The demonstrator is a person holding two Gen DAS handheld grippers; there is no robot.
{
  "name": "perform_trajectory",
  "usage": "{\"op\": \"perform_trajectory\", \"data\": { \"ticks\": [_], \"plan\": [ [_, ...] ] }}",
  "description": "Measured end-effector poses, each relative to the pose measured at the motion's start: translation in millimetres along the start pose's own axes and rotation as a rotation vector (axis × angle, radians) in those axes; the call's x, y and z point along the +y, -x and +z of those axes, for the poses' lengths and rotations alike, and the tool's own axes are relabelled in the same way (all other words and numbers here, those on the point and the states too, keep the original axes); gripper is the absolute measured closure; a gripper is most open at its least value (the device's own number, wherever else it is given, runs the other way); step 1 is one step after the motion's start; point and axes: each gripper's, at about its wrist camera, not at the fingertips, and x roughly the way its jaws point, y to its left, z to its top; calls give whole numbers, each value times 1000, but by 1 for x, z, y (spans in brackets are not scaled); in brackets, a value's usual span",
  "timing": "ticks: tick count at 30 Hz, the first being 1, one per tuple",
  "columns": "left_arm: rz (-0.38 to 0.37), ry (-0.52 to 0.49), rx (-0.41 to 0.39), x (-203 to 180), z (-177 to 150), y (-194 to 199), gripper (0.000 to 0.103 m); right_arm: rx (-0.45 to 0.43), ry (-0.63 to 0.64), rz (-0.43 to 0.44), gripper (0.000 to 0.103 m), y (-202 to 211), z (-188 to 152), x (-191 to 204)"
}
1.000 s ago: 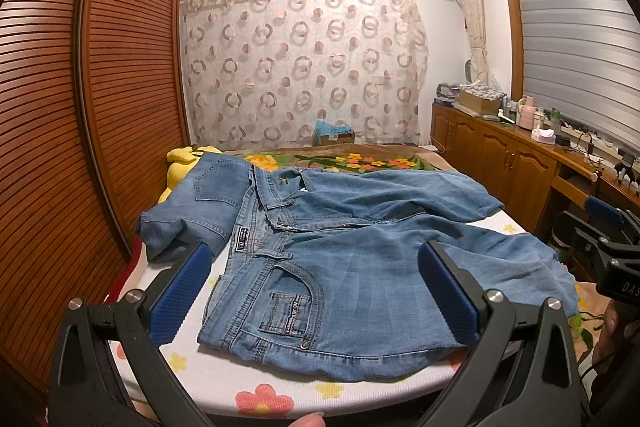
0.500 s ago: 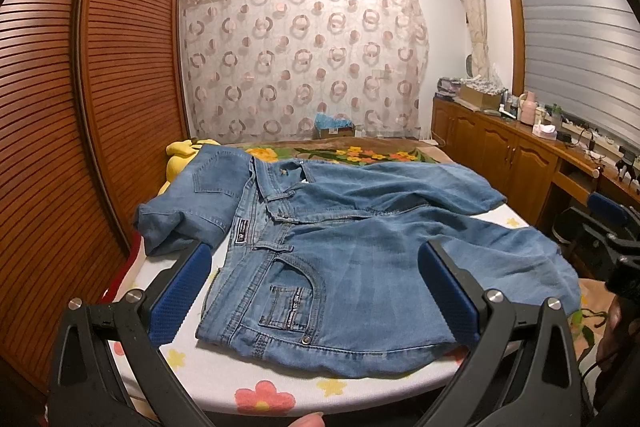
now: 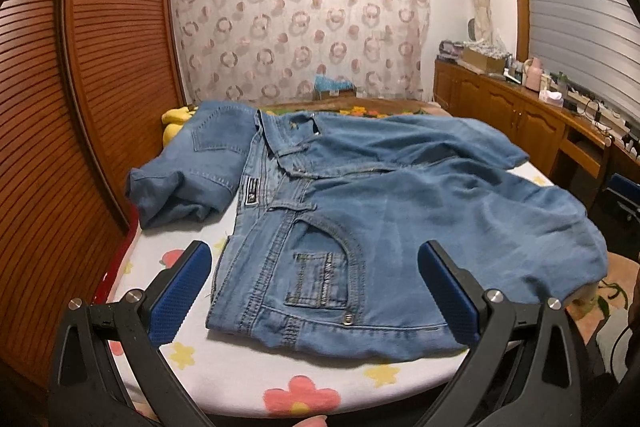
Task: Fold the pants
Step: 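Lower the right tool to the jeans leg hem and close on it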
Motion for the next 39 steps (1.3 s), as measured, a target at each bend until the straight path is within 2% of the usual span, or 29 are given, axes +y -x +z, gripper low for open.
{"op": "perform_trajectory", "data": {
  "ticks": [6,17,24,31,35,37,39],
  "plan": [
    [-27,14,36,19,-4,-15,0,76,17,-23,13,-6,0,-9],
    [-13,38,88,33,-8,-44,0,182,46,-135,14,10,8,-34],
    [21,7,90,29,-9,-56,0,274,42,-137,17,23,4,-34],
    [-42,19,157,33,-11,-65,0,332,27,-119,22,42,11,-25],
    [-54,25,168,38,-14,-66,0,355,41,-121,28,47,14,-17],
    [-55,32,167,42,-15,-65,0,369,35,-122,34,45,13,-21],
    [-52,40,169,47,-17,-65,0,381,34,-132,44,43,14,-24]
  ]
}}
